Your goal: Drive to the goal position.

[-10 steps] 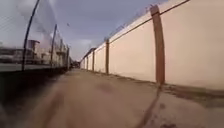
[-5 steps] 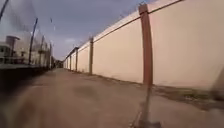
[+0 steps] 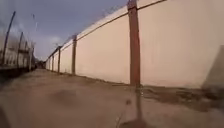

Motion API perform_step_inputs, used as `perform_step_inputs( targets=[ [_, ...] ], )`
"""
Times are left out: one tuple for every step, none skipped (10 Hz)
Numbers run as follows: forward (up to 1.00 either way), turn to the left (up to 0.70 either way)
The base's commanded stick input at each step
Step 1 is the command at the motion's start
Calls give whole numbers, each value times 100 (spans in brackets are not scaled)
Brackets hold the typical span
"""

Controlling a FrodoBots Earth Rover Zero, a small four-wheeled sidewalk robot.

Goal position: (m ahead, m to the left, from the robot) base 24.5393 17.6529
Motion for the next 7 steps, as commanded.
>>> perform_step_inputs(
  targets=[
    [70,35],
    [70,35],
    [70,35],
    [70,35],
    [70,35],
    [70,35],
    [70,0]
  ],
)
